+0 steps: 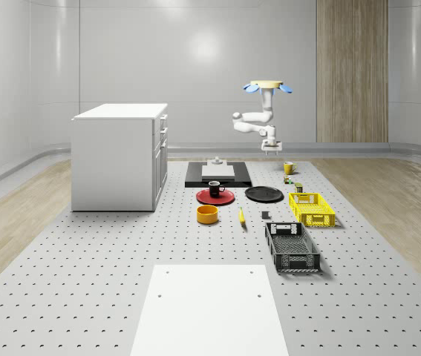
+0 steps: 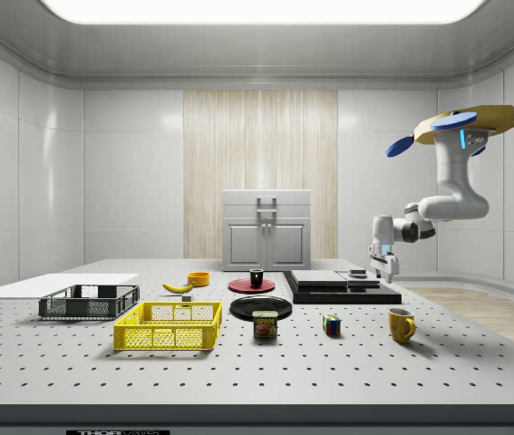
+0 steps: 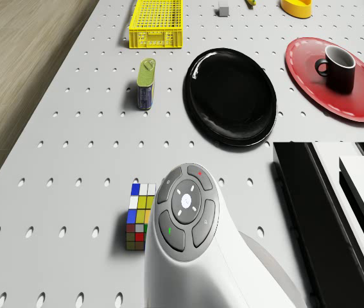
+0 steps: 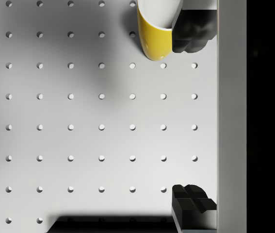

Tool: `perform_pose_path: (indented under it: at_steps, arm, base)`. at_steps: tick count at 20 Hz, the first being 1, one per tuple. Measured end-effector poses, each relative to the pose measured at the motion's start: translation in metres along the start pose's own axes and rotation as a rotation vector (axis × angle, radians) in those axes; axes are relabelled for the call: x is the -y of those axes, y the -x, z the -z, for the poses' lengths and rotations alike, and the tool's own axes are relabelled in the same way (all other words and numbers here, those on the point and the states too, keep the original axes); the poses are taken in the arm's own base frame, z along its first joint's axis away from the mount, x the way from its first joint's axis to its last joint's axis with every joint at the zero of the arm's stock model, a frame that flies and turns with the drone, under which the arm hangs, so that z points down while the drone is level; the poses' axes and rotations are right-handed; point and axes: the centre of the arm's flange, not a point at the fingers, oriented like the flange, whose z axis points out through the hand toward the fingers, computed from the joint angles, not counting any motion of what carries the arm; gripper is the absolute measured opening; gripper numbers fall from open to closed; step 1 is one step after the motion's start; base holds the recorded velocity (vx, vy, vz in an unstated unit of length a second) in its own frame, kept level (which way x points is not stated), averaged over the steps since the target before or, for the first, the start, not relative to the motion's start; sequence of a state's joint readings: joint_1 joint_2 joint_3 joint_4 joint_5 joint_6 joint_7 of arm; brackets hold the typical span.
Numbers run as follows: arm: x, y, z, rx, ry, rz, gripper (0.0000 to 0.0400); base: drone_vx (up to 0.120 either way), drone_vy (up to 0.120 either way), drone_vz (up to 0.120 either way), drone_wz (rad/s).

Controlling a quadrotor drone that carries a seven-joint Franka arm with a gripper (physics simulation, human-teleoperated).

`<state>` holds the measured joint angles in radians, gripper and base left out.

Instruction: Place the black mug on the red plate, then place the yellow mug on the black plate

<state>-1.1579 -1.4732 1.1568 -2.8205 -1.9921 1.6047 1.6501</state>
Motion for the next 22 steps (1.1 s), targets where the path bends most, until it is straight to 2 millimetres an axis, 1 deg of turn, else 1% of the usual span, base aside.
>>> perform_pose_path:
  at_steps: [8, 12, 13, 19, 22]
  arm:
    - [0.0000, 0.0000, 0.0000, 0.000, 0.000, 0.000, 0.0400]
    - [0.0000, 0.0000, 0.0000, 0.000, 0.000, 0.000, 0.0400]
    - [0.0000, 0.0000, 0.0000, 0.000, 0.000, 0.000, 0.0400]
    - [0.0000, 0.0000, 0.0000, 0.000, 0.000, 0.000, 0.0400]
    - [0.0000, 0.0000, 0.0000, 0.000, 0.000, 0.000, 0.0400]
  base:
    - [0.000, 0.120, -0.115, 0.000]
    - [0.110, 0.120, 0.000, 0.000]
    - [0.040, 0.120, 0.000, 0.000]
    - [0.000, 0.113, 0.000, 0.000]
    - [0.000, 0.013, 0.000, 0.000]
